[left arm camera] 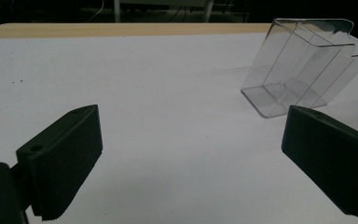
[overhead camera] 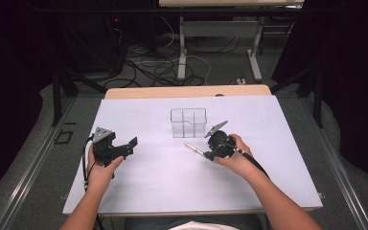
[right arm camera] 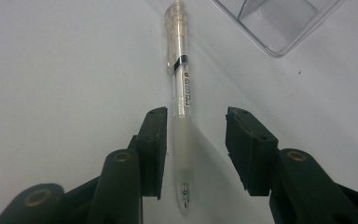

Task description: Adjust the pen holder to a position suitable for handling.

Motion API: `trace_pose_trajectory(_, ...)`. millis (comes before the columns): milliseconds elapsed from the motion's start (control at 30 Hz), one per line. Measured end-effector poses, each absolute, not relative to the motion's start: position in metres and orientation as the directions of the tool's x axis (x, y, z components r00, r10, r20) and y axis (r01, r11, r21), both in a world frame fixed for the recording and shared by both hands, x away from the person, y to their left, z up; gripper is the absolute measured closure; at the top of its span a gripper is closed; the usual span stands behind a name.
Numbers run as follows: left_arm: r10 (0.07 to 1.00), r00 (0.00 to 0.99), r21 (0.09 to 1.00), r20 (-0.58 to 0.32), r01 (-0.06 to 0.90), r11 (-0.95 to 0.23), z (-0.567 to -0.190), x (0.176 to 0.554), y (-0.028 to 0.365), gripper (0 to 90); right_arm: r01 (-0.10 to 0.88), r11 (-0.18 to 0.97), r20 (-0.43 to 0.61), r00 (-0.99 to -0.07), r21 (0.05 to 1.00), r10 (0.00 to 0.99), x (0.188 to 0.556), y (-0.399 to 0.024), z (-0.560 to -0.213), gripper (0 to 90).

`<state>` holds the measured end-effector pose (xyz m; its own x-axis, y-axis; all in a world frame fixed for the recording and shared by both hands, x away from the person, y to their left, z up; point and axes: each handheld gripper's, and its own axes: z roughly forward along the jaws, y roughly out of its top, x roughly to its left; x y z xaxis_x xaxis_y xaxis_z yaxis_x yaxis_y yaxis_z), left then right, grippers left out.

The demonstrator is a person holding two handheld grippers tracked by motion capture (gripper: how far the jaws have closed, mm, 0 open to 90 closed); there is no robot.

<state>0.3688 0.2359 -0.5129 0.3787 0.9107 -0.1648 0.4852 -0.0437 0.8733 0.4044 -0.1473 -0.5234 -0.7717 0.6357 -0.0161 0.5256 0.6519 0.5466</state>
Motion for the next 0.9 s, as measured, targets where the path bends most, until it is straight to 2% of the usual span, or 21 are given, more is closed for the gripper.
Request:
trace_pose_trajectory(167,0.910,0.380,0.871,-0.165,0.489,-0.047,-0.513,0.369,0.236,5.2,0.517,0.676,-0.039,-0.779,0.526,0.626,0.405,-0.144,-0.527,61.8)
trace_pose_trajectory(667,0.910,0.383,0.871,-0.160,0.489,-0.053,-0.513,0.369,0.236,5.3,0.531,0.700,-0.025,-0.788,0.478,0.615,0.407,-0.141,-0.534,68.2)
trace_pose_trajectory(900,0.910,0.383,0.871,-0.160,0.489,-0.053,-0.513,0.369,0.235,5.3,0.535,0.711,-0.025,-0.791,0.457,0.611,0.408,-0.140,-0.536,75.1)
